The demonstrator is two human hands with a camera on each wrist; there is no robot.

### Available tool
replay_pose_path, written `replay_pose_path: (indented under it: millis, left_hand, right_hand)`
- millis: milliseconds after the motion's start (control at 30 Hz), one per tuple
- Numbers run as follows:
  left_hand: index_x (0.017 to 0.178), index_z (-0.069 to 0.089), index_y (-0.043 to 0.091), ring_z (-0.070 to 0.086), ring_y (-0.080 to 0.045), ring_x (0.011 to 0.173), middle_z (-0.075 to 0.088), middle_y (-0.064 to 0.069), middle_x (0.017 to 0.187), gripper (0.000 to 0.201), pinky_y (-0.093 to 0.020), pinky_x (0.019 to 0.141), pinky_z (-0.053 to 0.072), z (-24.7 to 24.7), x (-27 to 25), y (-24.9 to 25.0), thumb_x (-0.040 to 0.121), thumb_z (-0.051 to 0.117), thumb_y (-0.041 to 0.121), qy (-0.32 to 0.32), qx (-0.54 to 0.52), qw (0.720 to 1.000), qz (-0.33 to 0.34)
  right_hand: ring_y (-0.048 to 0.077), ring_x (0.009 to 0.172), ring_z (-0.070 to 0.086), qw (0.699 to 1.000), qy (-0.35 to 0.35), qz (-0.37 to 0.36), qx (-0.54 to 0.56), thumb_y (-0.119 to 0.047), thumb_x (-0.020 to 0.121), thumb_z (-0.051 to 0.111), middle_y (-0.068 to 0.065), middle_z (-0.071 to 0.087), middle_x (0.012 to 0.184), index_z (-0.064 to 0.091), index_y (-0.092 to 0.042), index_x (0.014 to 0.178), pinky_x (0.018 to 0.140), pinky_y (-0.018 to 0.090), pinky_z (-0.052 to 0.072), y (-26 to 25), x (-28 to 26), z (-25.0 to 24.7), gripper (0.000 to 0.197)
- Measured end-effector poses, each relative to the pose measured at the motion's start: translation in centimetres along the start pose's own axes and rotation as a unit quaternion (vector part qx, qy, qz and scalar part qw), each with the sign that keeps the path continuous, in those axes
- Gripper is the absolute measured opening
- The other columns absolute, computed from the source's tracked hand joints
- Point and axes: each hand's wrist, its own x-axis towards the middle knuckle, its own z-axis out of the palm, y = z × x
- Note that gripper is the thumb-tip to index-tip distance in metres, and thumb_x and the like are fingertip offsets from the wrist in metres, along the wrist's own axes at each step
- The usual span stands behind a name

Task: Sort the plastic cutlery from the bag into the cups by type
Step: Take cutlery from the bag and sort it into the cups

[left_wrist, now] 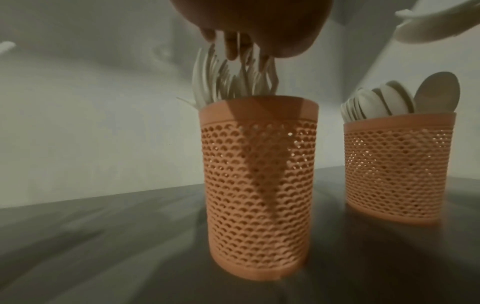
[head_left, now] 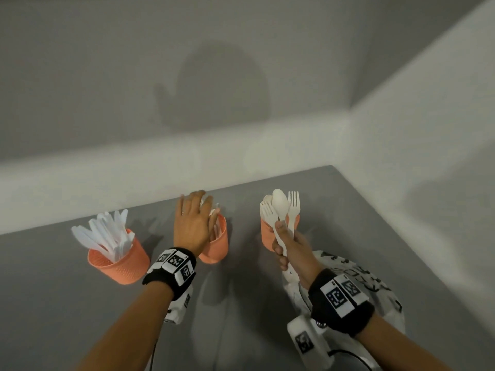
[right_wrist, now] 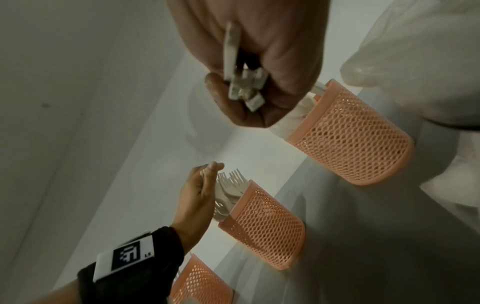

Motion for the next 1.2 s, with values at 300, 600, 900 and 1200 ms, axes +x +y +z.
replay_pose_path:
  millis: [300,600,900,1200]
  left_hand:
    - [0.141,0.034,0.0,0.044,-0.038,0.13,0.041,-0.023,0.143,0.054,-0.053,0.11,0.024,-1.0,-0.6,0.4,0.087,0.039,0.008,-0.065,0.008,0.998,-0.012]
    - [0.147,0.02,0.005,0.021,-0.025,0.144,0.022,-0.013,0.155,0.09,-0.037,0.117,0.016,-0.4,-1.1,-1.1,0.079,-0.006,0.057,-0.125,-0.019,0.991,-0.032]
    - [0.147,0.021,0.006,0.019,-0.024,0.144,0.026,-0.012,0.154,0.073,-0.039,0.118,0.009,-2.4,-1.2,0.7,0.09,0.02,0.052,-0.094,-0.11,0.988,-0.053]
    - [0.081,0.064,0.011,0.06,-0.017,0.062,0.066,-0.008,0.072,0.027,-0.03,0.067,0.049,-4.9,-2.9,9.0,0.092,0.053,0.034,-0.173,-0.589,0.764,-0.199]
  right_hand:
    - [0.004,0.037,0.035,0.999,0.005,0.026,0.025,-0.041,0.096,0.039,0.0,0.041,0.058,0.05,-0.013,0.095,0.039,0.017,0.031,0.0,-0.7,0.4,0.03]
    - [0.004,0.036,0.035,0.999,0.016,0.006,0.031,-0.04,0.096,0.04,0.001,0.041,0.058,0.047,-0.01,0.099,0.038,0.016,0.032,-0.1,-0.9,0.7,0.031]
    - [0.004,0.033,0.035,0.999,-0.004,0.005,0.053,-0.033,0.098,0.04,0.001,0.043,0.057,0.049,-0.016,0.086,0.035,0.014,0.032,-0.1,-0.8,1.5,0.023]
    - [0.005,0.034,0.036,0.999,-0.031,-0.023,0.002,-0.043,0.098,0.034,-0.001,0.042,0.052,0.05,-0.013,0.074,0.033,0.016,0.028,0.0,-1.5,3.4,0.042]
